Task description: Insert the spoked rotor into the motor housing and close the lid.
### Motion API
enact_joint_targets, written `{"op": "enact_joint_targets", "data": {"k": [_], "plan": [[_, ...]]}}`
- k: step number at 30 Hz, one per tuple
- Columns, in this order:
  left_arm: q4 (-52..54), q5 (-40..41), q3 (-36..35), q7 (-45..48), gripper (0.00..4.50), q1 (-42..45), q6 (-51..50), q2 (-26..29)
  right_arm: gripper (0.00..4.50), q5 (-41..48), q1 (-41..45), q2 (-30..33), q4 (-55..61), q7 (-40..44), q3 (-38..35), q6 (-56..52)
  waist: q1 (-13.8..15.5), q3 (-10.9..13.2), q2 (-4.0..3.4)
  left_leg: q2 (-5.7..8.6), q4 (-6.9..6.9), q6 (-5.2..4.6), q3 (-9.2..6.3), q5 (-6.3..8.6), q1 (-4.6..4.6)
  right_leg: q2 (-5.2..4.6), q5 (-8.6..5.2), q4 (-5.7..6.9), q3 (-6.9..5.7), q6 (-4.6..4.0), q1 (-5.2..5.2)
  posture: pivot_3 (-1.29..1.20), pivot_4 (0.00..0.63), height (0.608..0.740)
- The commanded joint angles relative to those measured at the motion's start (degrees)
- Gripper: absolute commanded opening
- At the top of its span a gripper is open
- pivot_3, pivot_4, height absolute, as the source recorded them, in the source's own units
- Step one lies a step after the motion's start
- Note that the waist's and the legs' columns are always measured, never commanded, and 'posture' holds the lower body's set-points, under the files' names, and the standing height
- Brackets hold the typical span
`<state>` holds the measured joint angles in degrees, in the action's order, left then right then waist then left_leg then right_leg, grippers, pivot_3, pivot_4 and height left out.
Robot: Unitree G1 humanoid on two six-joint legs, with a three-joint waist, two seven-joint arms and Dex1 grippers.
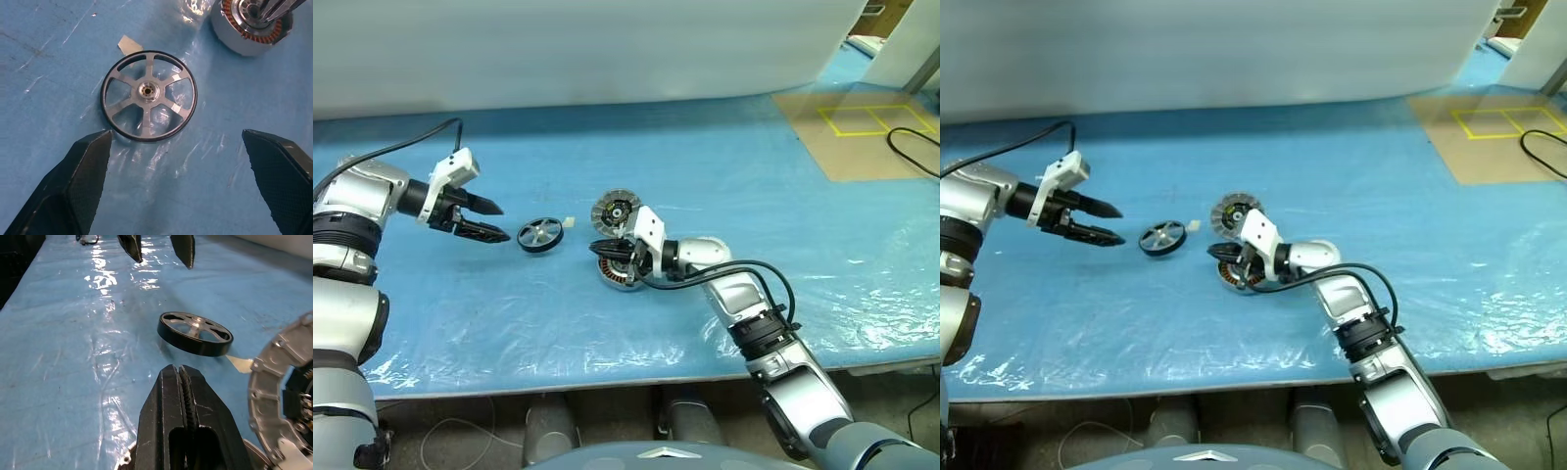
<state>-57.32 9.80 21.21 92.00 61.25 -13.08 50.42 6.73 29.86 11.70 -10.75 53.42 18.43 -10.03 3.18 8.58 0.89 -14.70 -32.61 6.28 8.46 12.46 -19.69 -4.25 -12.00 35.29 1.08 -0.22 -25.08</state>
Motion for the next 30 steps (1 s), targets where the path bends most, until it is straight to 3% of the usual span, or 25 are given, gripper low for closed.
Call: {"op": "enact_joint_targets", "data": {"k": [1, 18, 30], "plan": [[-6.3, -2.9, -1.1, 0.5, 4.5, 4.9, 6.4, -1.0, 0.02, 0.5, -1.1, -1.2, 2.5, -1.4, 0.2, 0.4, 0.4, 0.0, 0.0, 0.0, -0.02, 0.01, 0.0, 0.0, 0.0, 0.0, 0.0, 0.0, -0.01, 0.0, 0.0, 0.0, 0.15, 0.74], [-15.0, -11.2, 0.8, 0.5, 4.5, 9.9, 19.0, -9.5, 0.02, 1.7, -5.5, 2.1, 9.1, -4.2, -1.9, -1.4, 0.9, 0.1, 0.11, 0.0, -0.13, 0.03, -0.06, 0.02, -0.02, 0.01, 0.03, 0.14, 0.08, 0.05, 0.01, 0.0, 0.15, 0.74], [-18.0, -17.3, -2.5, -4.5, 4.5, 11.8, 20.3, -13.7, 0.02, 2.6, -8.9, 2.9, 14.4, -6.2, -2.3, -4.8, 1.1, 0.1, 0.19, 0.01, -0.15, 0.03, -0.08, 0.01, -0.06, 0.0, 0.03, 0.12, 0.09, 0.06, 0.02, 0.0, 0.15, 0.74]]}}
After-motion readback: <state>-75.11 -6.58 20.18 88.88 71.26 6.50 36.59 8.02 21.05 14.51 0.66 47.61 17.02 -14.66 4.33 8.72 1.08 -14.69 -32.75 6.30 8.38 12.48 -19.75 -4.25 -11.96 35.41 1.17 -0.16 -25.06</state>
